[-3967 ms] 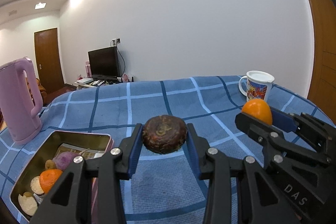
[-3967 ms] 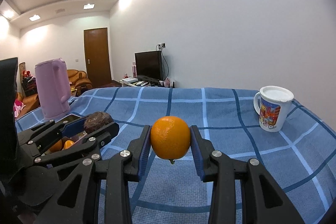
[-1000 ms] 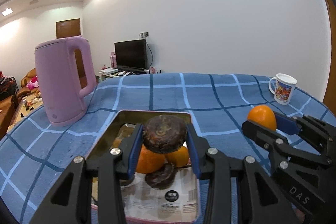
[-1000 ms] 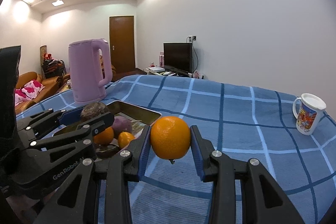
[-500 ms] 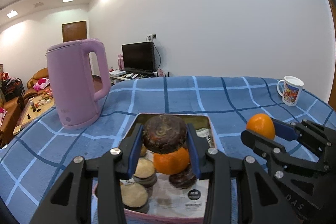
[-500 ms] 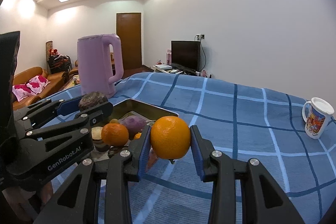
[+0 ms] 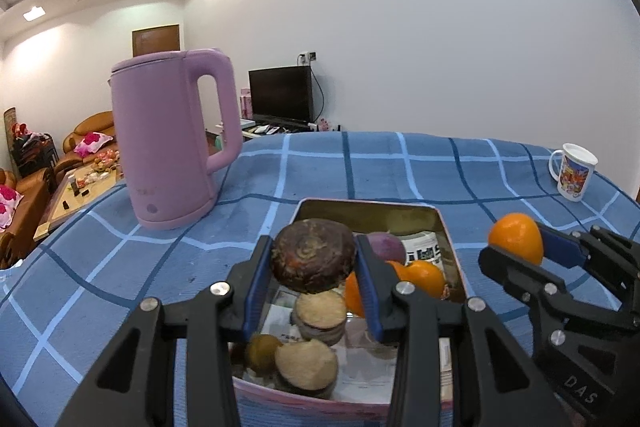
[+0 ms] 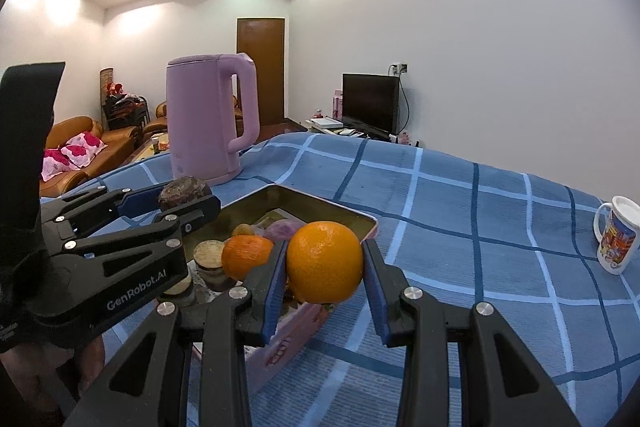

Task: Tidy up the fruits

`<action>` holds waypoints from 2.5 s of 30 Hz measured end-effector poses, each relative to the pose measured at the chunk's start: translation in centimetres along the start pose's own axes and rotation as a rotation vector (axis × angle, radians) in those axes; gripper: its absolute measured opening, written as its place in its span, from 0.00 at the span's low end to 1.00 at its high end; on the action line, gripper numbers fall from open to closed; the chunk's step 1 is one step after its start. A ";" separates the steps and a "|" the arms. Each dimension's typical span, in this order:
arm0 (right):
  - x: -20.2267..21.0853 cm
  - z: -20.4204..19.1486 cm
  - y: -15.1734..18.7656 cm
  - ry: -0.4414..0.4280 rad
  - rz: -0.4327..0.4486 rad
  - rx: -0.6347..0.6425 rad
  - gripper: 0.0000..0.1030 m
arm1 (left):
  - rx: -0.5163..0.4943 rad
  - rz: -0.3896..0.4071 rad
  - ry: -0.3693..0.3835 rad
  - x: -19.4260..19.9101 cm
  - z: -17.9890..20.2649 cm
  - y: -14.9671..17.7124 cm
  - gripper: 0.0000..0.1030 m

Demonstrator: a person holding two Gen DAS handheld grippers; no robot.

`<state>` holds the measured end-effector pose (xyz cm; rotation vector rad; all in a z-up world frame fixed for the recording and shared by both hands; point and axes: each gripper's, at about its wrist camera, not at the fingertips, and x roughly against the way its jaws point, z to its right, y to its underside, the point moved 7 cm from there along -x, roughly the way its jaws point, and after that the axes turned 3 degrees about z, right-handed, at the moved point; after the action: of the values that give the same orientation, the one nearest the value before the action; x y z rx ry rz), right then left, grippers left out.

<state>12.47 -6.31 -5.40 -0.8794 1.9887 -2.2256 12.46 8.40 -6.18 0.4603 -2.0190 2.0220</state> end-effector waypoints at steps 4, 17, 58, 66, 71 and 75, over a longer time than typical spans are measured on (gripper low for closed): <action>-0.4 -0.6 -0.1 -0.011 -0.006 0.007 0.38 | 0.008 -0.014 -0.013 -0.3 -0.7 0.2 0.41; -2.0 -3.1 -0.1 -0.049 -0.031 0.038 0.38 | 0.018 -0.064 -0.034 -1.1 -2.3 1.0 0.41; -1.5 -1.8 0.8 -0.018 -0.083 -0.023 0.64 | 0.029 -0.043 -0.035 0.8 -3.0 0.2 0.86; 0.5 0.3 -0.1 0.037 -0.040 -0.064 0.66 | 0.022 -0.022 -0.042 1.9 -2.8 -0.5 0.90; 1.9 0.6 -0.8 0.054 -0.006 -0.060 0.69 | 0.013 -0.007 -0.048 2.5 -2.4 -0.7 0.96; 2.5 0.6 -1.1 0.059 0.006 -0.053 0.69 | 0.007 -0.009 -0.047 2.7 -2.1 -0.6 0.96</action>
<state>10.98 -7.61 -3.42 -0.8206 2.0824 -2.2311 10.09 10.40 -4.50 0.5217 -2.0339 2.0325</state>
